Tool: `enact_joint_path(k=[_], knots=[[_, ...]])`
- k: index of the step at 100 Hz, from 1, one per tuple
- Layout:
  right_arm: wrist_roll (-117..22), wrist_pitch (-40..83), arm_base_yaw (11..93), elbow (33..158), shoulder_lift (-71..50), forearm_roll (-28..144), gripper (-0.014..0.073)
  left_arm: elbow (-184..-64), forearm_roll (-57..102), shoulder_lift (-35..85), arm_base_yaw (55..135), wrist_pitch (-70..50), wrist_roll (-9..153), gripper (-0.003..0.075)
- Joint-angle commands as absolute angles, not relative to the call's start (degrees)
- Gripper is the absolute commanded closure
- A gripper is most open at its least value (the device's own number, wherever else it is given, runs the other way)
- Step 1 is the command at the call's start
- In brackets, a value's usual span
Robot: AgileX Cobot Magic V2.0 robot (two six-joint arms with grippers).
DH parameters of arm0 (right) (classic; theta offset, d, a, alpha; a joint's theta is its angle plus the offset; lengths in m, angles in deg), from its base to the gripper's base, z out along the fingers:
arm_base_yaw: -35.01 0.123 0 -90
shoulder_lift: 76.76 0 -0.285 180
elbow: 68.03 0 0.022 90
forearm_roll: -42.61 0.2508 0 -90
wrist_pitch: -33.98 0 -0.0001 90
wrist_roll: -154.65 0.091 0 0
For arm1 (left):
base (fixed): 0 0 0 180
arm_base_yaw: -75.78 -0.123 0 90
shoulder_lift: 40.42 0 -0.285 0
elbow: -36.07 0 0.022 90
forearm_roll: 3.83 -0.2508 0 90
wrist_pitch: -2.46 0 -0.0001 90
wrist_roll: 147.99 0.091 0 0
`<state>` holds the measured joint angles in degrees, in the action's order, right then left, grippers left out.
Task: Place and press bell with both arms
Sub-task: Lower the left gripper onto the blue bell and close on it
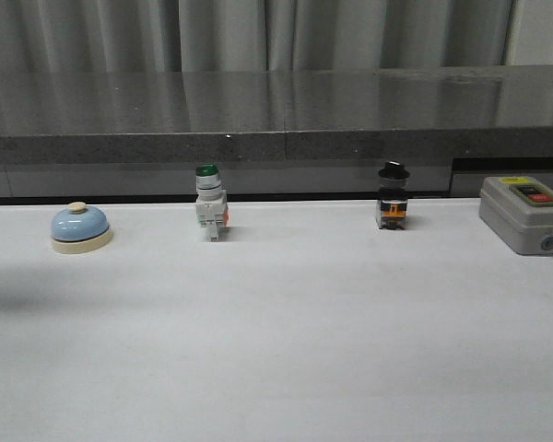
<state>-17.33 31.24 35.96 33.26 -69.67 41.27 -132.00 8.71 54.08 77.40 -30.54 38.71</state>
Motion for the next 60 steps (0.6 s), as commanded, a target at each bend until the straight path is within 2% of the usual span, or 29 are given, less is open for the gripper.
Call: enact_joint_path(k=[1, 6, 40, 60], knots=[[-17.7, 35.5, 36.0, 34.1, -70.7, 41.3, 0.0654, -136.6, 10.8, 55.6, 77.7, -29.8, 39.0, 0.0174], [-17.7, 35.5, 36.0, 34.1, -70.7, 41.3, 0.0654, -138.4, 11.0, 57.6, 78.0, -31.2, 39.0, 0.0148], [-17.7, 35.5, 36.0, 34.1, -70.7, 41.3, 0.0654, -151.6, 10.8, 72.1, 81.2, -40.1, 39.0, 0.0155], [-17.7, 35.5, 36.0, 34.1, -70.7, 41.3, 0.0654, -156.9, 10.5, 78.7, 81.3, -41.6, 39.0, 0.0156]])
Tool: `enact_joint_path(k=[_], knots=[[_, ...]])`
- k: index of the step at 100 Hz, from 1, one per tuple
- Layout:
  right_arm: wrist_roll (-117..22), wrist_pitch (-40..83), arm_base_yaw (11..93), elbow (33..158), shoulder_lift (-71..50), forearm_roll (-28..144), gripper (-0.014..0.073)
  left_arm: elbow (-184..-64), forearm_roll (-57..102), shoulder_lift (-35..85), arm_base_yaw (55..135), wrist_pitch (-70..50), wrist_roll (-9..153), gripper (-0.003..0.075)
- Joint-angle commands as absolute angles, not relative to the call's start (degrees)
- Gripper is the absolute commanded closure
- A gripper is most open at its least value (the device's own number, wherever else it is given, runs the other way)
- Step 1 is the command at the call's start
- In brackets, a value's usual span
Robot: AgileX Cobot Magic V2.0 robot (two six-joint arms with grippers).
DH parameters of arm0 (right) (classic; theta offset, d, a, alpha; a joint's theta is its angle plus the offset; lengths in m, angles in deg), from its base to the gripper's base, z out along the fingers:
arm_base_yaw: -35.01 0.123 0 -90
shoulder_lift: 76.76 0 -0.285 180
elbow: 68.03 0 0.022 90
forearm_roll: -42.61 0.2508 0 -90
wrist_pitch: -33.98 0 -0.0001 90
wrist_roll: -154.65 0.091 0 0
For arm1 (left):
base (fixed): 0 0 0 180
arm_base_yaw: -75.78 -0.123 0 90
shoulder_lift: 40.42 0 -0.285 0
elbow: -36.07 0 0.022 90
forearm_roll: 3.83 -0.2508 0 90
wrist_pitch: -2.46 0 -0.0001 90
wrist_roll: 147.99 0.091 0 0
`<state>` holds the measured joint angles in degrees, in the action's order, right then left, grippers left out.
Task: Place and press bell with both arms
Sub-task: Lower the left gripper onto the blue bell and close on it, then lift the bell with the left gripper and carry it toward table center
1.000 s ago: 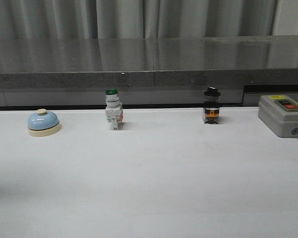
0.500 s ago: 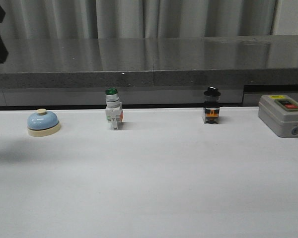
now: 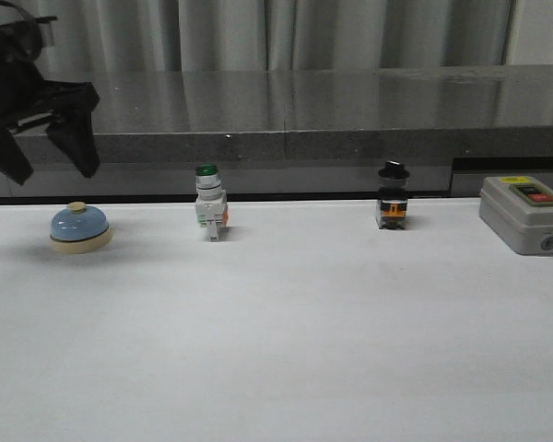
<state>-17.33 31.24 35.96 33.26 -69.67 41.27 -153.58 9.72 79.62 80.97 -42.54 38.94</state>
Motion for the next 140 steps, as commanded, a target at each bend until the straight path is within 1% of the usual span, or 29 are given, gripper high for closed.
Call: enact_joint_path(k=[1, 39, 61, 68, 80, 85, 94, 100, 128, 140], knots=[[-17.7, 35.5, 36.0, 34.1, -70.7, 41.3, 0.0654, -157.0, 10.5, 78.9, 81.3, -41.6, 39.0, 0.0156], [-17.7, 35.5, 36.0, 34.1, -70.7, 41.3, 0.0654, -160.4, 10.5, 86.5, 81.3, -41.9, 40.6, 0.0156], [-17.7, 35.4, 36.0, 34.1, -70.7, 41.3, 0.0654, -160.6, 10.5, 87.6, 81.3, -41.8, 40.6, 0.0162], [-17.7, 35.4, 36.0, 34.1, -70.7, 41.3, 0.0654, -160.7, 10.5, 87.6, 81.3, -41.8, 40.6, 0.0211], [-17.7, 35.4, 36.0, 34.1, -70.7, 41.3, 0.0654, -160.7, 10.5, 87.6, 81.3, -41.8, 40.6, 0.0368], [-17.7, 35.4, 36.0, 34.1, -70.7, 41.3, 0.0654, -160.7, 10.5, 87.4, 81.3, -41.9, 40.6, 0.0421], [-17.7, 35.4, 36.0, 34.1, -70.7, 41.3, 0.0654, -160.7, 10.5, 86.6, 81.3, -42.0, 40.6, 0.0481], [-17.7, 35.4, 36.0, 34.1, -70.7, 41.3, 0.0654, -160.7, 10.5, 85.4, 81.3, -42.4, 40.6, 0.0492], [-17.7, 35.4, 36.0, 34.1, -70.7, 41.3, 0.0654, -160.7, 10.7, 75.9, 82.1, -43.4, 40.6, 0.0492], [-17.7, 35.4, 36.0, 34.1, -70.7, 41.3, 0.0654, -160.7, 10.8, 71.7, 84.3, -44.8, 42.4, 0.0492]])
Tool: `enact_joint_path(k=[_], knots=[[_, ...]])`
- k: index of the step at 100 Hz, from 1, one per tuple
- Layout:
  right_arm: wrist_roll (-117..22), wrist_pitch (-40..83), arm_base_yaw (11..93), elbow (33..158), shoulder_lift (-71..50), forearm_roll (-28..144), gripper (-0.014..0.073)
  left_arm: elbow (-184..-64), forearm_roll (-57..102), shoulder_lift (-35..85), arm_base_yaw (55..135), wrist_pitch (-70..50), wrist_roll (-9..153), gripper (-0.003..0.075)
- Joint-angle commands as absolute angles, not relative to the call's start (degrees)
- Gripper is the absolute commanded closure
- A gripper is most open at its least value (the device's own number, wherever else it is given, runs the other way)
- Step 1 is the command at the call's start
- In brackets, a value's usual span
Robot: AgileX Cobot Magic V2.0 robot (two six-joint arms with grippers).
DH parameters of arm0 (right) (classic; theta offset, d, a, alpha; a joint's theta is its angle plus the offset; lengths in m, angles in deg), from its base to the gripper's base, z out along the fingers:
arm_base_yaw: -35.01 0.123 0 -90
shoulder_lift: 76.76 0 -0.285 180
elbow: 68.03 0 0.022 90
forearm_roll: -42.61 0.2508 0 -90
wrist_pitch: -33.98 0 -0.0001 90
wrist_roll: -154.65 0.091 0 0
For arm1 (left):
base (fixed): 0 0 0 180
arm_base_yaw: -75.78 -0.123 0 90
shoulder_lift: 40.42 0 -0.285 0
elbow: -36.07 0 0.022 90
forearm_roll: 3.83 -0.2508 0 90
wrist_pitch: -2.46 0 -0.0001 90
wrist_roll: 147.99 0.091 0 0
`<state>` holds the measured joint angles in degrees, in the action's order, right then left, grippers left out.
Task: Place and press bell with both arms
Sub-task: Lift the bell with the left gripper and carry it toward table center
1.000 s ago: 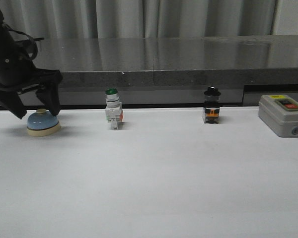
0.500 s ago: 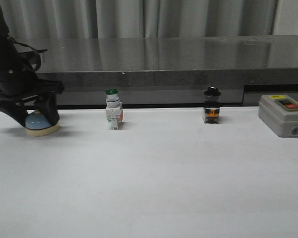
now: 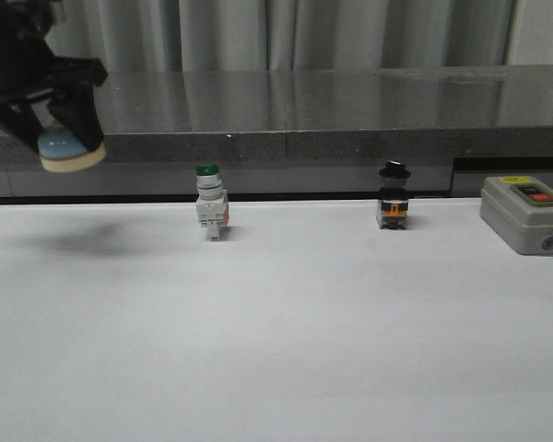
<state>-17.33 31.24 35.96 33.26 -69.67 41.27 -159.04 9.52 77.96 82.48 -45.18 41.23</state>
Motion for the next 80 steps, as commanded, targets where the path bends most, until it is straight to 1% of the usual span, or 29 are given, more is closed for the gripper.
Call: enact_joint_path(k=[1, 16, 36, 59, 80], knots=[[-17.7, 35.4, 36.0, 34.1, -70.7, 41.3, 0.0654, -160.7, 10.8, 71.5, 84.7, -45.0, 42.4, 0.0492], [-17.7, 35.4, 36.0, 34.1, -70.7, 41.3, 0.0654, -160.7, 10.9, 68.9, 89.3, -46.1, 42.4, 0.0492], [-17.7, 35.4, 36.0, 34.1, -70.7, 41.3, 0.0654, -160.7, 11.0, 69.7, 98.0, -47.3, 42.6, 0.0492], [-17.7, 35.4, 36.0, 34.1, -70.7, 41.3, 0.0654, -160.7, 11.0, 73.9, 107.2, -45.8, 42.6, 0.0492], [-17.7, 35.4, 36.0, 34.1, -70.7, 41.3, 0.0654, -160.7, 11.0, 78.8, 112.0, -45.9, 42.6, 0.0492]])
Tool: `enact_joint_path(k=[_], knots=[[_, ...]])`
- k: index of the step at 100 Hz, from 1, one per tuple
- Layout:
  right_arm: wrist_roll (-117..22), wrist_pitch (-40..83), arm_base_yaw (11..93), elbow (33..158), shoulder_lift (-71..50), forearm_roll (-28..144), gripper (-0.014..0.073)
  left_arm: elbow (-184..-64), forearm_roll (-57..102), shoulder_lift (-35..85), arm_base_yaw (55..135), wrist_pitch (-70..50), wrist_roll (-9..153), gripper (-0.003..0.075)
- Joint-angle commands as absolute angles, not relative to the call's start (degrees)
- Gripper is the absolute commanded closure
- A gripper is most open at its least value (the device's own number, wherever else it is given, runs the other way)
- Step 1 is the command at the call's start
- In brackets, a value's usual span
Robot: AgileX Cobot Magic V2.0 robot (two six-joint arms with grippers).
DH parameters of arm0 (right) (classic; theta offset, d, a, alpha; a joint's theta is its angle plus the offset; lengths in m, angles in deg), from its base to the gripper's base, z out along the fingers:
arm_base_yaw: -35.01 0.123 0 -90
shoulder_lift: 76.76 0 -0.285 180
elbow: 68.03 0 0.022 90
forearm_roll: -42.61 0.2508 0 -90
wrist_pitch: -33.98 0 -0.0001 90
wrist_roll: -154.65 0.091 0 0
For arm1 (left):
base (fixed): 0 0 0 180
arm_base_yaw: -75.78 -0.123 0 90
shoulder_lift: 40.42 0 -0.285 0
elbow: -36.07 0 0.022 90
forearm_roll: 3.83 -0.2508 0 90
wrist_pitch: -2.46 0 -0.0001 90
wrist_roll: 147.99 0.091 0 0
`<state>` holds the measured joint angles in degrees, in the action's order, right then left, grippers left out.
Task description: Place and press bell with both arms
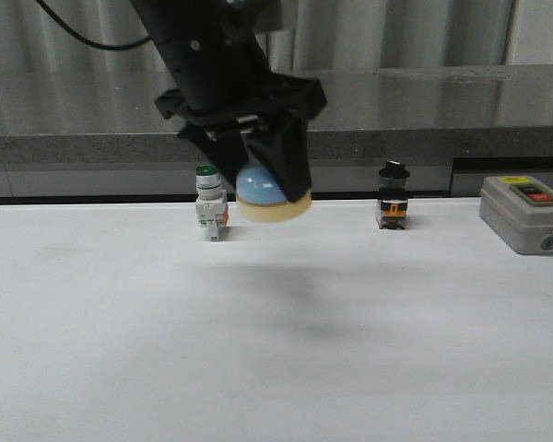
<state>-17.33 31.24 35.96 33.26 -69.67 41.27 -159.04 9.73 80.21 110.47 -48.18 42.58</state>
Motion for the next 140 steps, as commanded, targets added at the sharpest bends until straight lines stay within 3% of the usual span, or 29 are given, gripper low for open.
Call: enact_joint_path(k=[1, 25, 32, 47, 58, 70, 86, 114, 140], knots=[[-17.7, 35.4, 36.0, 34.1, -70.7, 41.3, 0.0654, -160.7, 11.0, 79.0, 112.2, -45.9, 42.6, 0.0492], [-17.7, 35.4, 36.0, 34.1, -70.7, 41.3, 0.0654, -160.7, 11.4, 82.9, 113.3, -46.8, 42.6, 0.0477], [-17.7, 35.4, 36.0, 34.1, -70.7, 41.3, 0.0654, -160.7, 11.6, 83.2, 113.3, -46.8, 42.6, 0.0412], [-17.7, 35.4, 36.0, 34.1, -70.7, 41.3, 0.0654, -160.7, 11.6, 83.2, 113.3, -46.9, 42.6, 0.016], [-17.7, 35.4, 36.0, 34.1, -70.7, 41.3, 0.0654, -160.7, 11.6, 83.2, 113.3, -46.9, 42.6, 0.0139], [-17.7, 35.4, 36.0, 34.1, -70.7, 41.3, 0.0654, -160.7, 11.6, 82.5, 113.3, -46.9, 42.6, 0.0183], [-17.7, 35.4, 36.0, 34.1, -70.7, 41.3, 0.0654, -160.7, 11.4, 80.1, 113.2, -46.7, 41.8, 0.0305], [-17.7, 35.4, 36.0, 34.1, -70.7, 41.3, 0.0654, -159.8, 10.6, 73.8, 110.5, -46.1, 39.8, 0.074], [-17.7, 35.4, 36.0, 34.1, -70.7, 41.3, 0.0654, -150.9, 10.7, 64.1, 101.9, -40.8, 38.7, 0.0741]])
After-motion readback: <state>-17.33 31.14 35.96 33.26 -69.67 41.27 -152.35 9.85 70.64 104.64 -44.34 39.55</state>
